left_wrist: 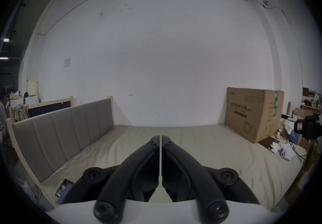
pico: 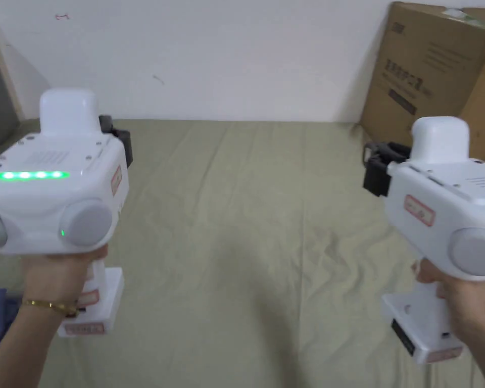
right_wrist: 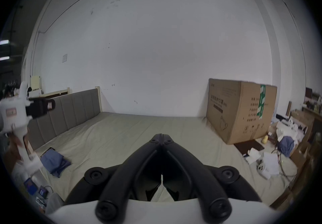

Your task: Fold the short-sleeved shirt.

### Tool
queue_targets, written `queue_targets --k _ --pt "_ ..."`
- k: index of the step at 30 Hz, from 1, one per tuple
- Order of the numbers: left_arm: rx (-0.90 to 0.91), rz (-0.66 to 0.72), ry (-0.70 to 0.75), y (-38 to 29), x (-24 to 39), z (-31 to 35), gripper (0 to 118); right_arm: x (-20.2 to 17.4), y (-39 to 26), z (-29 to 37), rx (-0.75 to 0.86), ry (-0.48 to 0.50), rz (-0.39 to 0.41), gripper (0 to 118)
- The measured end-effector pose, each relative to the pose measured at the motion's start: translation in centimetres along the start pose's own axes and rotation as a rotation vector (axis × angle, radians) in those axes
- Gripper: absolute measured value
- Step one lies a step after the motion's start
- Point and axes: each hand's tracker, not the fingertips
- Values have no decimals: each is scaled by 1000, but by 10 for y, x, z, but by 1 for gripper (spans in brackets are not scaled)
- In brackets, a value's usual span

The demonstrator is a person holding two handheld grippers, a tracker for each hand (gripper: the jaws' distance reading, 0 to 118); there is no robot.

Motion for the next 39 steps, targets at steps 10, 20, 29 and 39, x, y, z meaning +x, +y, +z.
queue_targets --k 10,20,29,39 --pt "-132 -19 -40 -88 23 20 1 8 -66 21 -72 -61 -49 0" --pt "-135 15 -38 -98 19 37 1 -1 -86 31 -110 -56 -76 0" --pt "-127 26 -51 -93 22 38 105 -8 -74 33 -94 -79 -55 69" --pt "-86 -33 -61 -85 29 41 116 -10 -68 36 -49 -111 -62 118"
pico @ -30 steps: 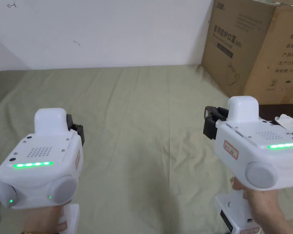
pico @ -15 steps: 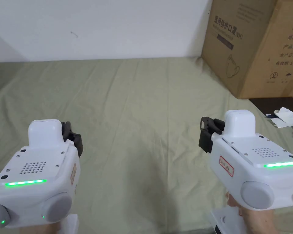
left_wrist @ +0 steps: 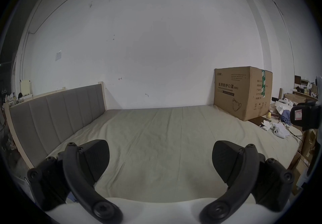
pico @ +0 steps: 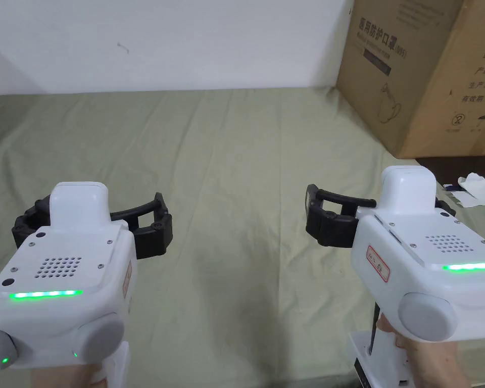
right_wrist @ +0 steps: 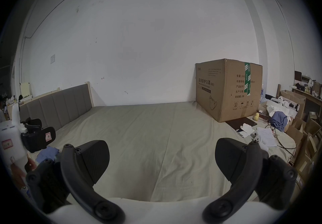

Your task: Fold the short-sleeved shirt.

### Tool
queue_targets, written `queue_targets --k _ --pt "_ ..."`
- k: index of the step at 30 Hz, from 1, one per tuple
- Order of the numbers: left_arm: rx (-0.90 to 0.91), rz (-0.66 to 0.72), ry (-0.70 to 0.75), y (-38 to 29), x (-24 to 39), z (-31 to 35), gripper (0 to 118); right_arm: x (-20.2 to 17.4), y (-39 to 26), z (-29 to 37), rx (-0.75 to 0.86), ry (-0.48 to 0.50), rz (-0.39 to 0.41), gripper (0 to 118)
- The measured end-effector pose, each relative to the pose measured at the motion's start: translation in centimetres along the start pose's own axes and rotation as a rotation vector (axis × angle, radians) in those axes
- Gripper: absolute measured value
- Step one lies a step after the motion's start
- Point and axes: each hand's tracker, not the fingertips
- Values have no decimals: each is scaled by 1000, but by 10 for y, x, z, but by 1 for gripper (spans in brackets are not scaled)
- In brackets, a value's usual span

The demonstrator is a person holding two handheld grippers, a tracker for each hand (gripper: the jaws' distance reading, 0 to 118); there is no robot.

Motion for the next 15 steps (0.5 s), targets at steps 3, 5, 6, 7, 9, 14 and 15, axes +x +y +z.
queue_targets --k 3,5,6,7,9,14,15 --pt "1 5 0 1 0 -1 116 0 1 -1 2 -11 4 118" --pt "-3 12 5 1 -2 -2 116 1 1 -1 3 -12 5 118" --pt "-7 16 7 1 -2 -2 116 2 1 -1 2 -8 5 118" --pt "-9 21 7 0 -3 -2 116 2 1 -1 3 -4 6 118" --pt "-11 28 9 0 -4 -2 116 1 2 0 5 1 8 118" --pt "-17 24 17 -3 -5 -3 116 -1 0 0 5 7 14 118" --pt "-16 24 18 -4 -4 -3 116 -2 0 0 5 13 14 118"
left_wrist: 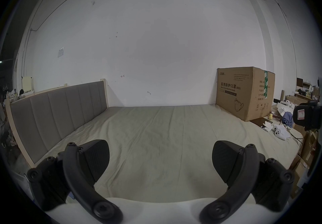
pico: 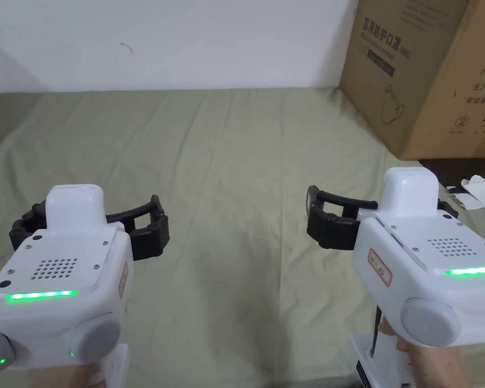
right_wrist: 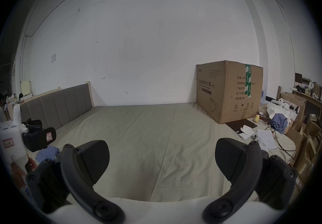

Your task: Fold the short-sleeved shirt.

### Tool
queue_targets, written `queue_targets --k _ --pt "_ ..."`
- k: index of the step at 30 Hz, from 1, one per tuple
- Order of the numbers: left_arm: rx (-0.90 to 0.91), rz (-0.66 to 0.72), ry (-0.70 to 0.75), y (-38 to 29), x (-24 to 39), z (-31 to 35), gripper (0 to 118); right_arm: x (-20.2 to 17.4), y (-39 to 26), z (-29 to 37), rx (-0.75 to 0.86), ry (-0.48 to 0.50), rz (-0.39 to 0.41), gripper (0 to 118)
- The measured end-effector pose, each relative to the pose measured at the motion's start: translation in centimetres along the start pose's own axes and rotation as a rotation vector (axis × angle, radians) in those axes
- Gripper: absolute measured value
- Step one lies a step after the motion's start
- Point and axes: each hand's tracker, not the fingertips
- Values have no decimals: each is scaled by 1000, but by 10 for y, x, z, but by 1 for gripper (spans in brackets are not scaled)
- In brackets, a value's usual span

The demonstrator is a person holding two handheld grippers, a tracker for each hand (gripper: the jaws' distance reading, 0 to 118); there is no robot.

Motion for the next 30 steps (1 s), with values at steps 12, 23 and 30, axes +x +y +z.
queue_targets --k 12,23,30 --pt "2 -8 -2 0 0 1 116 -3 0 0 -1 17 8 118" --pt "15 -9 -6 1 0 2 116 -5 2 2 11 22 16 118" --pt "22 -8 0 4 0 2 116 -4 2 2 9 23 13 118"
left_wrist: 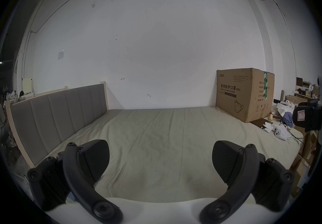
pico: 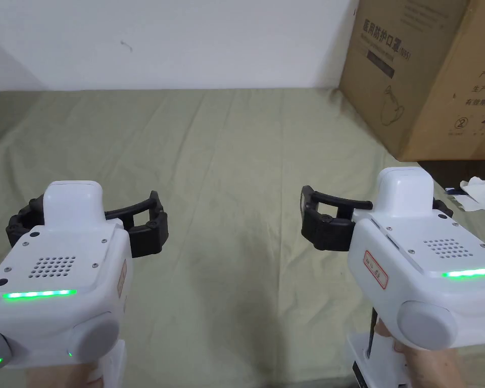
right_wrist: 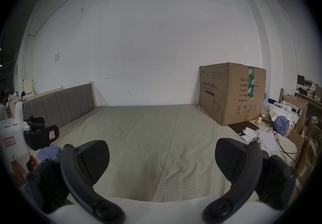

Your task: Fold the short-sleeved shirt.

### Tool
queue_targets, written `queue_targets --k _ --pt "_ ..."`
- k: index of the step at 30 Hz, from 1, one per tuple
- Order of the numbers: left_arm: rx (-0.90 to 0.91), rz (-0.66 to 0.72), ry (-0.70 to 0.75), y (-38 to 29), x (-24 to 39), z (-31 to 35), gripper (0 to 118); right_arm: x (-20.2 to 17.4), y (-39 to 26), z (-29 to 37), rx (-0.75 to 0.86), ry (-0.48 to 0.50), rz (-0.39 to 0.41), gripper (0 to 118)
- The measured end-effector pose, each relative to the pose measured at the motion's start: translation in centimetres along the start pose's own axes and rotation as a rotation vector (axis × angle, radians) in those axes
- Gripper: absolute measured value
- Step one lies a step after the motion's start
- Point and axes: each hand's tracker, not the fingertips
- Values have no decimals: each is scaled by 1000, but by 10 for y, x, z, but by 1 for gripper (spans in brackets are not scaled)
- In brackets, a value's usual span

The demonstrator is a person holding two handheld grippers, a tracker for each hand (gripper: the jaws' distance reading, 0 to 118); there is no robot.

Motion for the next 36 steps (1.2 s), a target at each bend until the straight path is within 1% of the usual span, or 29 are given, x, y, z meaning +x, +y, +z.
queue_targets --k 14,28,36 --pt "-4 -3 -14 0 1 -1 116 3 2 -1 6 -7 -13 118" --pt "-4 14 -18 2 -2 -2 116 0 0 -2 -9 0 -3 118" --pt "-12 16 -9 3 -1 -3 116 -1 3 -3 -31 -17 -10 118"
